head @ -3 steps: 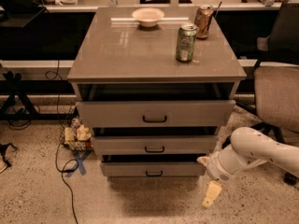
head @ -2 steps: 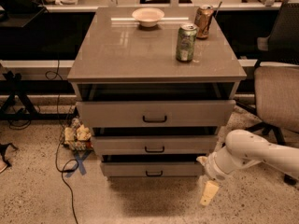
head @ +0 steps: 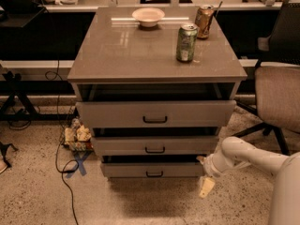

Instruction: Open bottom drawer

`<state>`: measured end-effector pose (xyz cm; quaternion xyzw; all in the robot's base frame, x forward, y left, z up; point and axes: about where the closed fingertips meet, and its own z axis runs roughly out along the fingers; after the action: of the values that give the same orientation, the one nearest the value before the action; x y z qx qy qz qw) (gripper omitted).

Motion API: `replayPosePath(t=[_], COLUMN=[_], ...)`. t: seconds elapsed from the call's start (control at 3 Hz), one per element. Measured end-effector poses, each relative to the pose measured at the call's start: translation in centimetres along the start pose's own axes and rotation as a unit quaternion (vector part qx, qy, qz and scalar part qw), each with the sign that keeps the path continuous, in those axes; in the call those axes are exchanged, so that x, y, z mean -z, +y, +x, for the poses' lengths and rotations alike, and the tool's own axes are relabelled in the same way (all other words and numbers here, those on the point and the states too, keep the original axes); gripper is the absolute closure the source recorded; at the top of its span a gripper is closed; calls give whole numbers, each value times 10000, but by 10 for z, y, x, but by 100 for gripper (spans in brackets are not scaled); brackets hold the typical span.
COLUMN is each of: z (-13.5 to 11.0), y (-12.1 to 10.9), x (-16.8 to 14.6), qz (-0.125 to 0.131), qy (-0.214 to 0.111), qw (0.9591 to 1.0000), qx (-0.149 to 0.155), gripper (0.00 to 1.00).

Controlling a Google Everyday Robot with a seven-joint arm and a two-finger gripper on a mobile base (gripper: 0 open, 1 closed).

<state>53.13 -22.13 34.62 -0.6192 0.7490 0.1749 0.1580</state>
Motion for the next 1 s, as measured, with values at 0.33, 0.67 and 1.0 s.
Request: replayPosePath(t=[0.33,0.67,1.0], z=[0,13,20], y=[0,-23,-35], x=[0,-38,-69], qz=[0,103,83], qy=[0,-23,-63], qw=[10000,9990,9970], qx=[1,425,763], gripper=[0,0,0])
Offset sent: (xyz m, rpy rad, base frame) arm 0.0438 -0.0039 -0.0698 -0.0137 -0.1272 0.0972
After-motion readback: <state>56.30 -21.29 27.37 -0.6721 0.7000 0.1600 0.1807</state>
